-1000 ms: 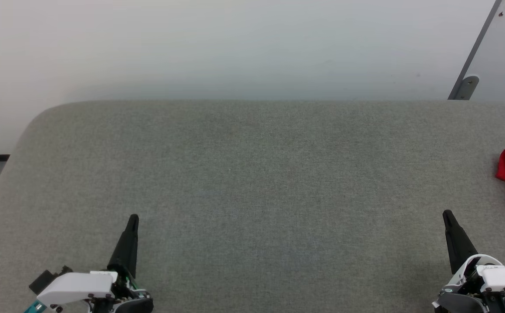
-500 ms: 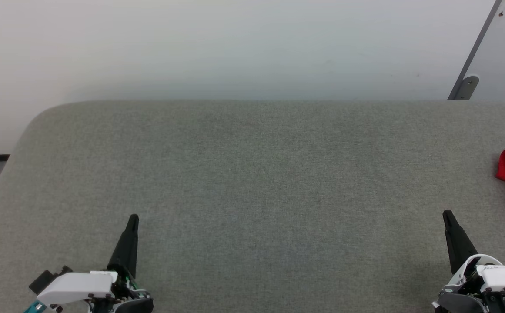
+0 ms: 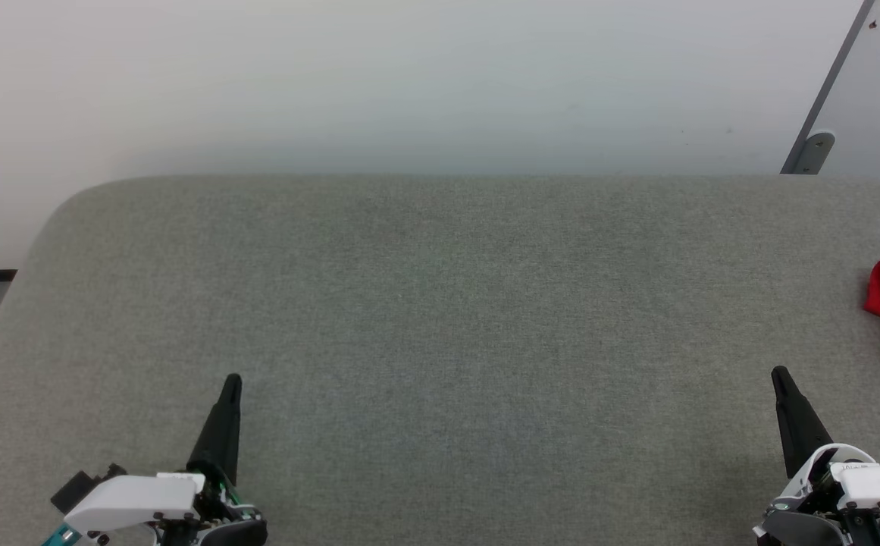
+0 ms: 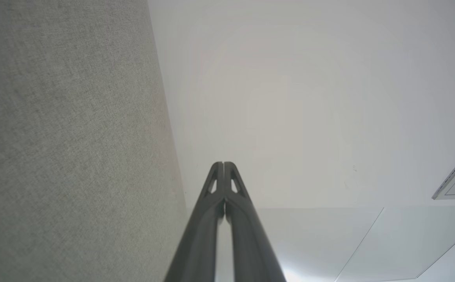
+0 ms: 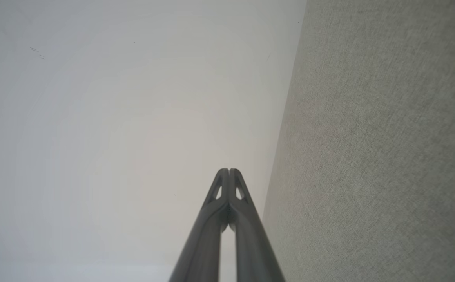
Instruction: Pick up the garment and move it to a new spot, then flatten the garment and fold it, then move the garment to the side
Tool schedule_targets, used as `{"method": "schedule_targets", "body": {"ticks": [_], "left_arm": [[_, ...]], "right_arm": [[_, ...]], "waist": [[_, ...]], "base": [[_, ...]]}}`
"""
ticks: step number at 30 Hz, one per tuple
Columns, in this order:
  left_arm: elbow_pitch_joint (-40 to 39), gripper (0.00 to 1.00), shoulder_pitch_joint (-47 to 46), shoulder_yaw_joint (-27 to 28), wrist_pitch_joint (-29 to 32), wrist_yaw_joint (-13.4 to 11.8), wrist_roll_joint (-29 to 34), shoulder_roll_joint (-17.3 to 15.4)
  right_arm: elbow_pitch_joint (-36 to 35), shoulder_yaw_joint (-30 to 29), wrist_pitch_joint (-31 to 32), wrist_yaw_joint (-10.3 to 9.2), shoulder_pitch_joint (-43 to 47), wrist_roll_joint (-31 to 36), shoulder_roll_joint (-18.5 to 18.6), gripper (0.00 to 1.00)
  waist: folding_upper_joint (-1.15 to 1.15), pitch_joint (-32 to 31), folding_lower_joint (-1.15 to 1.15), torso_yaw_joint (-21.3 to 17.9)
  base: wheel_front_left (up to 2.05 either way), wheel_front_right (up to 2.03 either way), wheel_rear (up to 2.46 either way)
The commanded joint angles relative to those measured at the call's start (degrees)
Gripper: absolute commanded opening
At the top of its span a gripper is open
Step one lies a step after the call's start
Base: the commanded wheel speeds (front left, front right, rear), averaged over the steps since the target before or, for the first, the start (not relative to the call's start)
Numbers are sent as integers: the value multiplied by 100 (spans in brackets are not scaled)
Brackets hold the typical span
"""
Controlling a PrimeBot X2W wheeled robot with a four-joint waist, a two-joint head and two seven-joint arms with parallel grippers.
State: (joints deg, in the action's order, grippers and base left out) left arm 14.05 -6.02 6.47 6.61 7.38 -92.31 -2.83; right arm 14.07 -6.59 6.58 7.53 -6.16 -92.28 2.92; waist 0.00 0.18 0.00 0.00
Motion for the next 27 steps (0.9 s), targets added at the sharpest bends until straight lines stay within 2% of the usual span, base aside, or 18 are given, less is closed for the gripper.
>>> {"method": "schedule_targets", "body": {"ticks": [1,27], "left_arm": [[3,0,-52,12,6,20,-19,6],[3,0,-52,11,7,21,-19,6]], "right_arm": [[-14,0,13,-8,-15,-26,-17,0],[-14,1,12,-8,-15,-26,-17,0]], "waist": [[0,0,0,0],[0,0,0,0]], "base": [[0,0,0],[0,0,0]]}}
